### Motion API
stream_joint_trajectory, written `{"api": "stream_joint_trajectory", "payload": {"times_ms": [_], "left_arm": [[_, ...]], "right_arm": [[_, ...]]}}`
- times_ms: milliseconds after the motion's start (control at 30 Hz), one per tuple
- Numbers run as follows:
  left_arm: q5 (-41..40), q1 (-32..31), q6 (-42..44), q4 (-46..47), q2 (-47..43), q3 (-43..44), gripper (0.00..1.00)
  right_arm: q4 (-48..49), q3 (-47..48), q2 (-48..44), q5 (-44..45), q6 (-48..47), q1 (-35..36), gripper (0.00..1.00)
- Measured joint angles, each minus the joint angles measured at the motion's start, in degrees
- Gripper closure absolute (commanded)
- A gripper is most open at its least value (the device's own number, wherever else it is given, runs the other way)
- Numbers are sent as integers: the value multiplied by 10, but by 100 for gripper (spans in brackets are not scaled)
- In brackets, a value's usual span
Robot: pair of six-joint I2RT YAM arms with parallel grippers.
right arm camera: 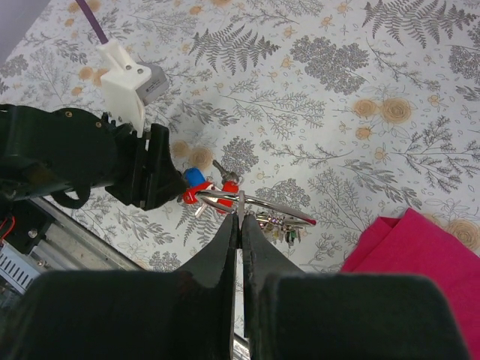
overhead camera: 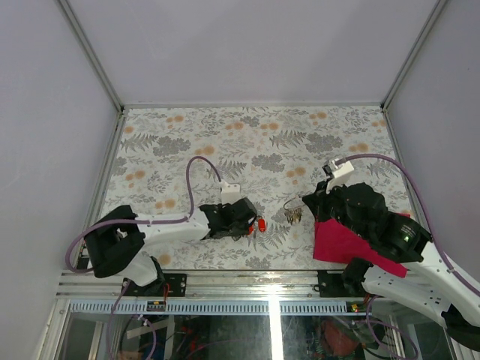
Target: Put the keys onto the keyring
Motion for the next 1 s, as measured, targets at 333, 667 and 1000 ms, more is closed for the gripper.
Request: {"api": "stream_joint_trajectory", "payload": {"times_ms": [333, 667, 1000], "left_arm": [[-47, -36, 120, 10, -100, 57, 34], [24, -38, 346, 143, -341, 38, 35], [102, -38, 499, 203, -343, 69, 37]], "right_arm": [[-12, 5, 3, -15, -35, 0, 100], [-35, 102, 71, -97, -42, 0, 100], [-40, 207, 186, -182, 14, 0, 100]]}}
